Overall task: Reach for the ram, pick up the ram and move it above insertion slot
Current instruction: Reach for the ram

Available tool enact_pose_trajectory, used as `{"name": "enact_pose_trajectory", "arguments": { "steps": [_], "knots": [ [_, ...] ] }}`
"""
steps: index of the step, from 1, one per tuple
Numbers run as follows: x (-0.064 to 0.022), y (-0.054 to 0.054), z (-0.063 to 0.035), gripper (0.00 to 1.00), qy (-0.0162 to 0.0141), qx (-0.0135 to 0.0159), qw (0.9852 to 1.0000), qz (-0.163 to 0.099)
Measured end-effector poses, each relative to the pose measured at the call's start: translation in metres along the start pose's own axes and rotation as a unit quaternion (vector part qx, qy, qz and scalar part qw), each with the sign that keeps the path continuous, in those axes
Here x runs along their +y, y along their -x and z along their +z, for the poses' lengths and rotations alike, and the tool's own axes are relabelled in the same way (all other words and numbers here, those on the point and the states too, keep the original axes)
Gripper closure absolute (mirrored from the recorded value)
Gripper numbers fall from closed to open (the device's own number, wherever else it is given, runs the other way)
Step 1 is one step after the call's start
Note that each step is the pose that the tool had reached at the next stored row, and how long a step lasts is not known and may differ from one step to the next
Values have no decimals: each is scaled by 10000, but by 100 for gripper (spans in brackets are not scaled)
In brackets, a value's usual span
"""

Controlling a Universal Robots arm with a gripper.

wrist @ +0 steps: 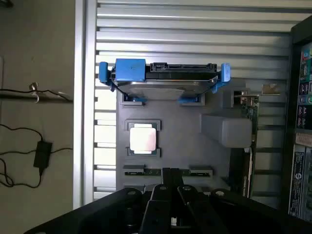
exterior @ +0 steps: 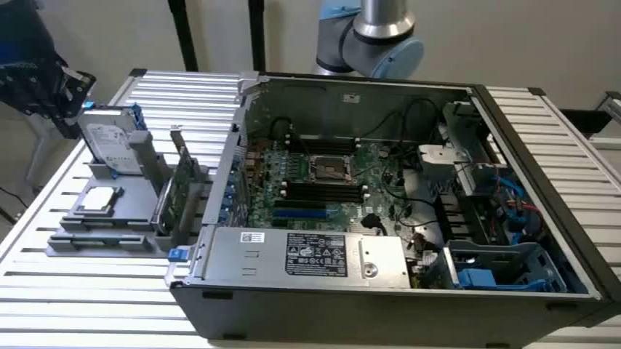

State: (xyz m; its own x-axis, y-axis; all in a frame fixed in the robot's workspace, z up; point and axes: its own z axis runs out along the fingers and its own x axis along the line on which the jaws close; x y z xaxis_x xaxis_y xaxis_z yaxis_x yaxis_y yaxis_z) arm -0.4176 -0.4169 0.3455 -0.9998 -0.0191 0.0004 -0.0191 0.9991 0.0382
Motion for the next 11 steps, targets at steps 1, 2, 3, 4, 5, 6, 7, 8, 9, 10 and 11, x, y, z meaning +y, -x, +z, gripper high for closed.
{"name": "enact_pose_trajectory", "arguments": {
  "steps": [1,2,3,4,5,6,7,8,9,10,11],
  "knots": [
    [0,0,0,89,0,0,10000,0],
    [0,0,0,89,0,0,10000,0],
    [0,0,0,89,0,0,10000,0],
    [0,0,0,89,0,0,10000,0],
    [0,0,0,89,0,0,10000,0],
    [0,0,0,89,0,1,10000,0],
    [0,0,0,89,0,0,10000,0],
    [0,0,0,89,0,1,10000,0],
    [0,0,0,89,0,0,10000,0],
    [0,0,0,89,0,1,10000,0],
    [0,0,0,89,0,0,10000,0]
  ]
}}
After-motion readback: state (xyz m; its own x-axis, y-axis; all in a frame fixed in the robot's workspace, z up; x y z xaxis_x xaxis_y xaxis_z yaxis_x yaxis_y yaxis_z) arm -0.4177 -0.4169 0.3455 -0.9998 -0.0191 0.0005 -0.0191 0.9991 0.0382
